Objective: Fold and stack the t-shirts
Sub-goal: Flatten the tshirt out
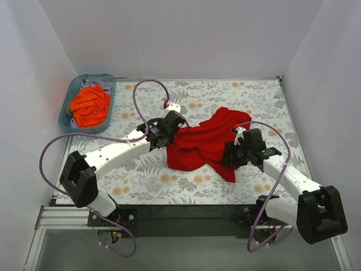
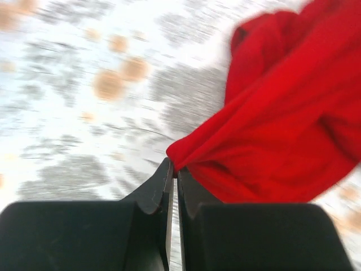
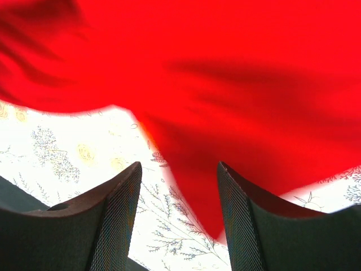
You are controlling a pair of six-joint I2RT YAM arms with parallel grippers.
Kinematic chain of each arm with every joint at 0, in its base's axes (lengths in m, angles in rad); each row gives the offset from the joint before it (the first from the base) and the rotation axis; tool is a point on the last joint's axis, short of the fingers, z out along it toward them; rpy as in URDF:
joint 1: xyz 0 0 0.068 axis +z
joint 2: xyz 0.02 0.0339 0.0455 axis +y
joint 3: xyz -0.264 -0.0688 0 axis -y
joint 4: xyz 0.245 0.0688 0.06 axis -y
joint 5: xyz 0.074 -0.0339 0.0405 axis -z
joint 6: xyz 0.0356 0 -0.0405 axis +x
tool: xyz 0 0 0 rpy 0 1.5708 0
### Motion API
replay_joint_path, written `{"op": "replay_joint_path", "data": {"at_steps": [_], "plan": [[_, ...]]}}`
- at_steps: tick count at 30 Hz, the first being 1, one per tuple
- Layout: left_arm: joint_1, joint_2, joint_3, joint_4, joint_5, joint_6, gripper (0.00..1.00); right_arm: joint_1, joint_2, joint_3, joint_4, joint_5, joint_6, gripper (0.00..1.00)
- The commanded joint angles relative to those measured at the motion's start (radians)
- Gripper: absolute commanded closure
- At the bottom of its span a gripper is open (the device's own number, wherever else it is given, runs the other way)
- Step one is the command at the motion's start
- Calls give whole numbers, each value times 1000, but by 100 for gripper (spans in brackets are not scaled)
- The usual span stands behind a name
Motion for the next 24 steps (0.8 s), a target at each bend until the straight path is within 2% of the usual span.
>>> {"op": "replay_joint_path", "data": {"at_steps": [1, 6, 9, 11, 12, 13, 15, 16, 17, 18, 20, 22, 23, 24], "plan": [[47, 43, 41, -71, -340, 155, 100, -2, -26, 54, 3, -11, -28, 38], [84, 171, 175, 31, -474, 346, 100, -2, -51, 71, -23, 16, -36, 38], [100, 199, 254, 178, -450, 482, 100, -2, -60, 65, -34, 38, -42, 38], [136, 220, 268, 270, -401, 518, 98, -4, -58, 60, -34, 47, -44, 38], [155, 234, 277, 275, -398, 521, 90, -2, -52, 57, -34, 49, -44, 38], [187, 251, 306, 274, -407, 505, 74, -2, -49, 57, -34, 53, -39, 38], [208, 254, 321, 252, -421, 468, 62, -4, -40, 59, -35, 67, -33, 37], [209, 239, 320, 240, -404, 396, 56, -4, -37, 60, -34, 88, -30, 37], [209, 217, 288, 231, -370, 362, 44, -2, -35, 60, -34, 96, -30, 36], [210, 152, 262, 229, -284, 316, 38, -2, -31, 63, -34, 101, -30, 35], [210, 87, 158, 211, -219, 189, 24, -2, -22, 72, -32, 98, -30, 35], [212, 12, 93, 168, -125, 94, 22, 1, -6, 77, -29, 82, -31, 35], [213, -8, 63, 127, -84, -1, 22, 7, 1, 82, -21, 78, -31, 35], [215, -27, -11, 113, -48, -37, 22, 11, 14, 82, -15, 73, -30, 35]]}}
